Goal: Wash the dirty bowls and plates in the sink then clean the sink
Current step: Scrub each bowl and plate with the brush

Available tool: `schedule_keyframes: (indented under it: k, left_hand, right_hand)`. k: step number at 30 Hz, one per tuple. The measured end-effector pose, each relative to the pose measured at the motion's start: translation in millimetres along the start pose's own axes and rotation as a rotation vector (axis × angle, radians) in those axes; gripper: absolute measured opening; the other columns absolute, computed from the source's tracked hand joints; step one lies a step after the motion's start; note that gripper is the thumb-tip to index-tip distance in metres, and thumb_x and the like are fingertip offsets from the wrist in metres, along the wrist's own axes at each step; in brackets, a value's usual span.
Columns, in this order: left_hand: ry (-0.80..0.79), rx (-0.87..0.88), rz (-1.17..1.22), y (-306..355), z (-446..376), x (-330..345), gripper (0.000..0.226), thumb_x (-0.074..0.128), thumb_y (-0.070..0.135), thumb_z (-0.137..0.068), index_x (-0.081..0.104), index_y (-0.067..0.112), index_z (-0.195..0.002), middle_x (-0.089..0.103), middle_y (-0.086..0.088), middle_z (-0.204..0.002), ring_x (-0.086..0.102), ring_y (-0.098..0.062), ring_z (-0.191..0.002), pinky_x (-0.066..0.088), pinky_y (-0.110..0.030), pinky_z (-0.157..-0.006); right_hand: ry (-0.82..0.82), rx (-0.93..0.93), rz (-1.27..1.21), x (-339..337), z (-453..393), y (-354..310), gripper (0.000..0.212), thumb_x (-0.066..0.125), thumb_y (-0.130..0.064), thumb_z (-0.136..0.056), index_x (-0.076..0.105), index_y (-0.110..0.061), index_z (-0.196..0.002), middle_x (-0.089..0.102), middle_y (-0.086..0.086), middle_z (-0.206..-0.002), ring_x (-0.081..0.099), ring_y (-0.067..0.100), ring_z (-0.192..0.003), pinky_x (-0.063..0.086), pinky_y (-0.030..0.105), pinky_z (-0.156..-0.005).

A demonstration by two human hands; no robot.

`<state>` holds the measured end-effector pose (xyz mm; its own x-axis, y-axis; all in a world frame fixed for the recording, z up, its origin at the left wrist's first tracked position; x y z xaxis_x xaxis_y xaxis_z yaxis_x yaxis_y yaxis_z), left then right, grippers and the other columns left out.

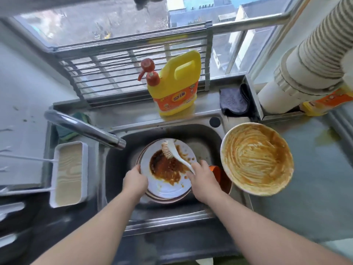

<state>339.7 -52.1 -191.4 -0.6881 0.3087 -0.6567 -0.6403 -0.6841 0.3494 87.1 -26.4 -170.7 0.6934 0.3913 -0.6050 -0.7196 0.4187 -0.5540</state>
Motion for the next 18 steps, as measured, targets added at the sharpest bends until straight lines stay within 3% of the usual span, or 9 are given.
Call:
schedule_keyframes:
  k: [4,7,10,13,15,18]
  left_hand:
    - [-0.049,-0.070,-0.004,10,-8,7,0.050,0.046,0.007,-0.094,0.058,0.021,-0.140,0.067,-0.010,-0.122,0.061,-0.030,-0.107,0.052,-0.038,-0.088]
    - [-0.101,-0.183,0.163,6,-17,9,0.043,0.045,0.006,-0.099,0.056,0.011,-0.140,0.064,-0.016,-0.127,0.057,-0.031,-0.107,0.050,-0.041,-0.090]
    - [-0.155,-0.195,0.341,3,-19,3,0.037,0.045,0.005,-0.102,0.057,0.012,-0.137,0.068,-0.013,-0.115,0.064,-0.030,-0.103,0.055,-0.043,-0.089]
    - [-0.269,-0.144,0.514,5,-11,-8,0.024,0.056,0.021,-0.107,0.051,0.018,-0.130,0.067,-0.012,-0.118,0.068,-0.031,-0.104,0.059,-0.050,-0.091]
    - [-0.371,-0.145,0.612,2,-5,-13,0.030,0.060,0.035,-0.106,0.053,0.022,-0.132,0.070,-0.012,-0.122,0.069,-0.035,-0.110,0.060,-0.054,-0.091]
    - [-0.524,-0.241,0.826,-7,7,-19,0.039,0.048,0.047,-0.109,0.066,0.019,-0.129,0.076,-0.015,-0.122,0.073,-0.036,-0.110,0.058,-0.050,-0.085]
  right_hand:
    - [-0.075,0.001,0.031,5,-20,-4,0.021,0.053,-0.028,-0.108,0.053,-0.021,-0.127,0.047,0.003,-0.131,0.058,0.020,-0.109,0.056,0.038,-0.096]
    - [-0.040,0.012,0.065,5,-23,-5,0.029,0.051,-0.027,-0.108,0.052,-0.013,-0.134,0.047,0.009,-0.135,0.054,0.028,-0.118,0.051,0.040,-0.097]
    - [-0.008,0.051,-0.055,-2,-19,-8,0.019,0.051,-0.030,-0.108,0.055,-0.019,-0.123,0.051,0.002,-0.126,0.061,0.020,-0.104,0.056,0.036,-0.089]
    - [-0.010,0.052,-0.180,-7,-9,-14,0.008,0.051,-0.032,-0.109,0.055,-0.024,-0.109,0.055,-0.003,-0.112,0.062,0.012,-0.094,0.061,0.036,-0.084]
    - [0.007,0.044,-0.242,-13,-2,-19,0.011,0.050,-0.034,-0.109,0.054,-0.026,-0.103,0.059,-0.003,-0.107,0.063,0.013,-0.092,0.060,0.040,-0.083]
    - [-0.042,0.031,-0.374,-22,7,-25,0.012,0.052,-0.041,-0.107,0.058,-0.031,-0.104,0.069,-0.006,-0.100,0.067,0.012,-0.094,0.060,0.040,-0.083]
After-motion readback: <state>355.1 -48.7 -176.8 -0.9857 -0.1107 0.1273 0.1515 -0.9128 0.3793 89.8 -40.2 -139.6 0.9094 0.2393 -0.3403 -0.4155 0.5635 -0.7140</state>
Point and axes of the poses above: each hand's wrist, its own z-axis away from the middle knuckle, its own x-axis out of the palm, y = z × x, the point moved 6 cm from there along -z, towards the middle knuckle
